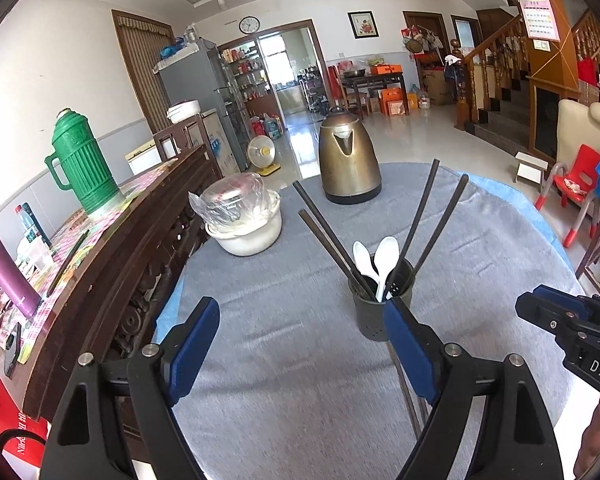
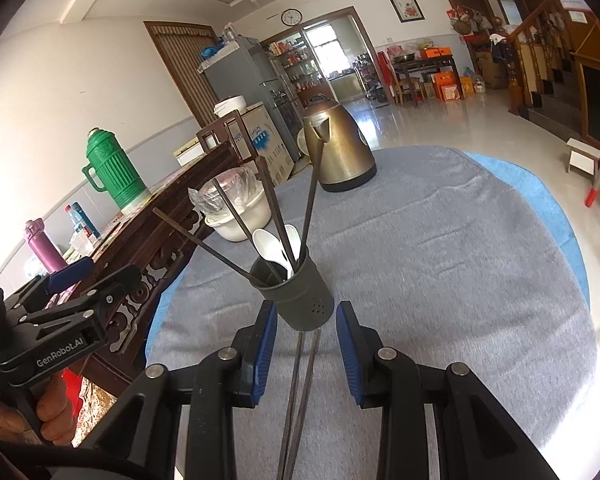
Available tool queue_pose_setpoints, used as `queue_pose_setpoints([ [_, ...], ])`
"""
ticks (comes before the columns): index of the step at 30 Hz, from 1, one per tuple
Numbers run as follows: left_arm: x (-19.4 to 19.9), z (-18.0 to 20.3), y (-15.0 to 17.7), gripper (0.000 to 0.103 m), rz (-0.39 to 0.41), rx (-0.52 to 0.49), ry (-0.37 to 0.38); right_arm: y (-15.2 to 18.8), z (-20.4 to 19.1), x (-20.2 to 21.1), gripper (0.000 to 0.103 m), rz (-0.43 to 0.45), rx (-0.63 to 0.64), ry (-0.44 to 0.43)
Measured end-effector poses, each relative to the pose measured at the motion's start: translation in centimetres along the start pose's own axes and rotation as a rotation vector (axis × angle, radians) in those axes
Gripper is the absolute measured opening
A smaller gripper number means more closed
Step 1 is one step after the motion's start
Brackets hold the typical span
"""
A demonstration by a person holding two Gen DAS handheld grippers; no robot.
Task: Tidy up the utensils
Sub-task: 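Raise both open tools out of the cup and pull them back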
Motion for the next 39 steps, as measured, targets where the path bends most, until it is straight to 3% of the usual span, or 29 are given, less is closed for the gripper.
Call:
queue_pose_setpoints([
  [39,-3.0,-1.4,3.0,0.085,-0.086,0.036,0.027,2.2,-0.6,-2.8,0.033,-0.108,-0.007,-0.006],
])
Point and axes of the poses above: each gripper's, at about its wrist camera, not at the fingertips, and x roughly against the way its jaws point, z to its right, y to its underside, the point moved 5 cm from there along -x, roughly the way its jaws point, and after that the axes turned 9 degrees about -z, right-handed, at the moved point
